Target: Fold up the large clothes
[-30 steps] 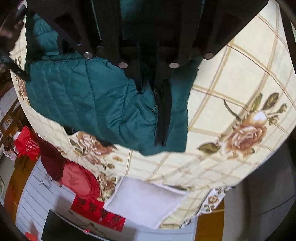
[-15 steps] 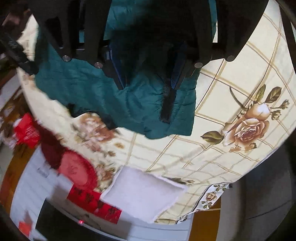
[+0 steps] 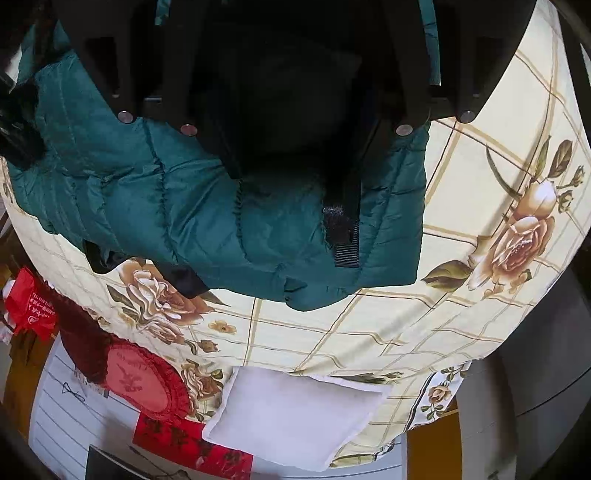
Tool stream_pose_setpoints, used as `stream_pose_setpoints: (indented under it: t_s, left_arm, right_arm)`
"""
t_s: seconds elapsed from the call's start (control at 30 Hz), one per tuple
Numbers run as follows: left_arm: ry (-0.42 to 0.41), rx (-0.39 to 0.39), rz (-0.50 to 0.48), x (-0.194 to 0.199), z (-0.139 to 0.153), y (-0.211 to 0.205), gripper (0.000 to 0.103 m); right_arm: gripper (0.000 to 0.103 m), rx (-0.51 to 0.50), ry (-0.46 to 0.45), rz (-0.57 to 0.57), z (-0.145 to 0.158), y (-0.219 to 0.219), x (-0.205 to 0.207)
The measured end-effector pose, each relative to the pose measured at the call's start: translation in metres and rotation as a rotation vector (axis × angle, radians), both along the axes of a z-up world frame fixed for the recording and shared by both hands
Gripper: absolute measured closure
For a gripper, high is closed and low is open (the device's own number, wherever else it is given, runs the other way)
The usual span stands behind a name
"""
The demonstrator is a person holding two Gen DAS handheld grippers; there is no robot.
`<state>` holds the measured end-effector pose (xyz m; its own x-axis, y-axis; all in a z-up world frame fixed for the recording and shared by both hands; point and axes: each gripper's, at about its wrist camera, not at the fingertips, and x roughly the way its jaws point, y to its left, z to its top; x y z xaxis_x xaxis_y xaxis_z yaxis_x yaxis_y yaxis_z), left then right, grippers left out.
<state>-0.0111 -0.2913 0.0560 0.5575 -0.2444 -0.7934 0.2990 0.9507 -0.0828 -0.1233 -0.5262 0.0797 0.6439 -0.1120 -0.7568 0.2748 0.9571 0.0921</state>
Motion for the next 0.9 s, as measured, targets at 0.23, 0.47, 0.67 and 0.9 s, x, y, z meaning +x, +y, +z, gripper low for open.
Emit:
stream_pose_setpoints:
  t_s: [0.23, 0.47, 0.67, 0.9]
  left_arm:
    - [-0.014, -0.005, 0.011, -0.003, 0.0, 0.0, 0.035]
    - [-0.04, 0.005, -0.012, -0.008, -0.002, 0.0, 0.033]
    - [-0.02, -0.099, 0.036, -0.023, 0.025, 0.02, 0.034]
    - [-0.087, -0.077, 0.0, -0.039, 0.038, 0.008, 0.034]
  right_arm:
    - [0.03, -0.061, 0.006, 0.108, 0.007, 0.044, -0.024]
    - [0.029, -0.131, 0.051, 0.11, -0.025, 0.056, -0.027]
    - [0.029, -0.067, -0.01, 0.099, 0.018, 0.026, -0.057]
    - [0.029, -0.091, 0.038, -0.037, 0.014, -0.038, -0.065]
